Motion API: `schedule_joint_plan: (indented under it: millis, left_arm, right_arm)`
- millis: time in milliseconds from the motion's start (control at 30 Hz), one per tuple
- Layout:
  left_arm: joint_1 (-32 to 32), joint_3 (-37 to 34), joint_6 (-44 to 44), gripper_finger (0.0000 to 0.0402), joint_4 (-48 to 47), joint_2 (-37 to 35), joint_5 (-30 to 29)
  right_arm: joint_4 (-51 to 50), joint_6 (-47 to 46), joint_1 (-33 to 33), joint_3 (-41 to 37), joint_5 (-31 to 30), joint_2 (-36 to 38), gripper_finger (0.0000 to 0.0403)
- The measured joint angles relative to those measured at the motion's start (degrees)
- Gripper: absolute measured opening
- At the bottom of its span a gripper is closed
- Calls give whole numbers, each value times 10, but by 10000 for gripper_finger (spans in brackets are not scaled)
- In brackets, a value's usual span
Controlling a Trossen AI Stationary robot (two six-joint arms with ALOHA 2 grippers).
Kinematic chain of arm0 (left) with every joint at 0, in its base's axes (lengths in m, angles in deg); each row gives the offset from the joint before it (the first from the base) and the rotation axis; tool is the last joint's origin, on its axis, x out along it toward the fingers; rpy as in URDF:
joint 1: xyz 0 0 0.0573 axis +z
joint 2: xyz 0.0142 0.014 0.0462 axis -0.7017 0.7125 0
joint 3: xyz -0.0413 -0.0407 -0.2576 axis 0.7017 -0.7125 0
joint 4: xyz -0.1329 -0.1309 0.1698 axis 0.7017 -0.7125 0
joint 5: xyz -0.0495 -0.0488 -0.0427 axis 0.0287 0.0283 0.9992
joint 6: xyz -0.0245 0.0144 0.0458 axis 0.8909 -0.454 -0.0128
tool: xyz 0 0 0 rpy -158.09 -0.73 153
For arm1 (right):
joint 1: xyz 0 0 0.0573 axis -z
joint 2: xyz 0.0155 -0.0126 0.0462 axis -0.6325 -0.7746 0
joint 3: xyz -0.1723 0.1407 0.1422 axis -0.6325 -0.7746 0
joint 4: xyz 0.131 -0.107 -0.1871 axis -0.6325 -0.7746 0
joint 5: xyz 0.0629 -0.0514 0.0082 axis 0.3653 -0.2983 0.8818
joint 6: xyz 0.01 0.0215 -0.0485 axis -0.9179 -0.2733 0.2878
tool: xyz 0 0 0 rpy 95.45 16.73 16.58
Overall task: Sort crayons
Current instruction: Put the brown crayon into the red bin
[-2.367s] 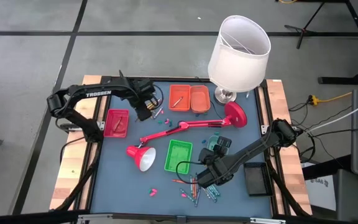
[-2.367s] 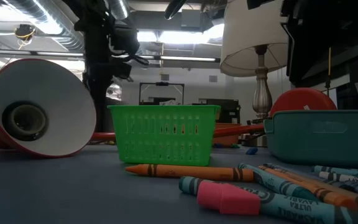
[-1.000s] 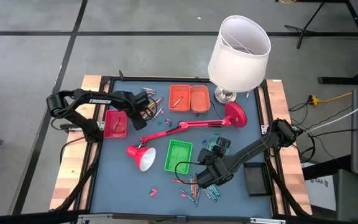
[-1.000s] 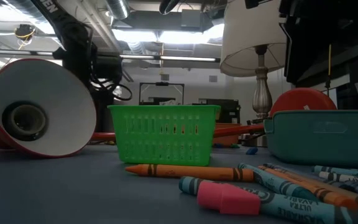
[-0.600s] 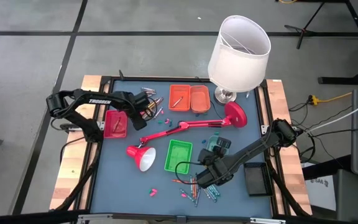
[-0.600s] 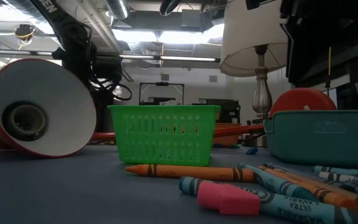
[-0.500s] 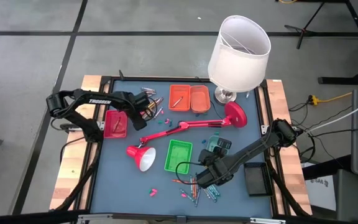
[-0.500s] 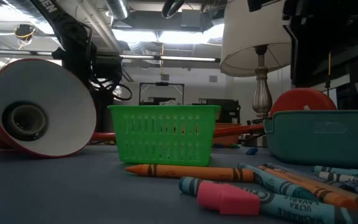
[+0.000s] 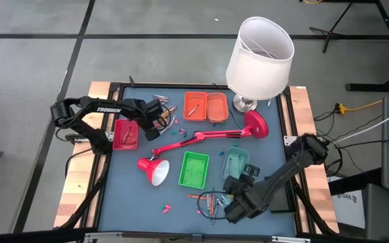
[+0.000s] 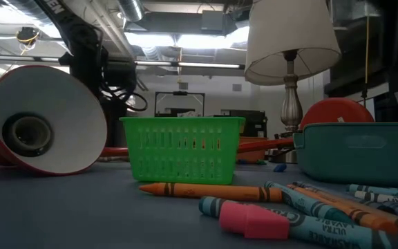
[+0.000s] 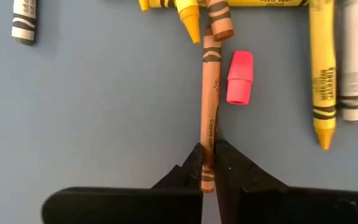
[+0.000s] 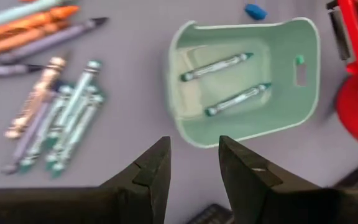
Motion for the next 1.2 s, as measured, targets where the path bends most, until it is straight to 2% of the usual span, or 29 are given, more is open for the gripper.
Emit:
schedule_joint_plan:
  millis: [167, 333, 467, 700, 900, 1200]
  left_arm:
    - [2, 29, 1, 1, 6, 1, -16]
    - [1, 81, 0, 1, -29, 1, -18]
    - [1, 138, 0, 1, -111, 1, -16]
    - [-22, 218, 35, 0, -306, -8, -13]
    - [-73, 210, 123, 1, -404, -62, -12]
    - [-133, 118, 298, 9, -420, -164, -18]
  right_arm:
    - [25, -46, -33, 4, 0, 1, 133]
    - [55, -102, -64, 4, 0, 1, 133]
    - [82, -137, -86, 4, -27, 1, 133]
    - [128, -139, -107, 4, -80, 1, 133]
    - [128, -133, -104, 4, -81, 1, 133]
    - [130, -120, -104, 4, -81, 1, 133]
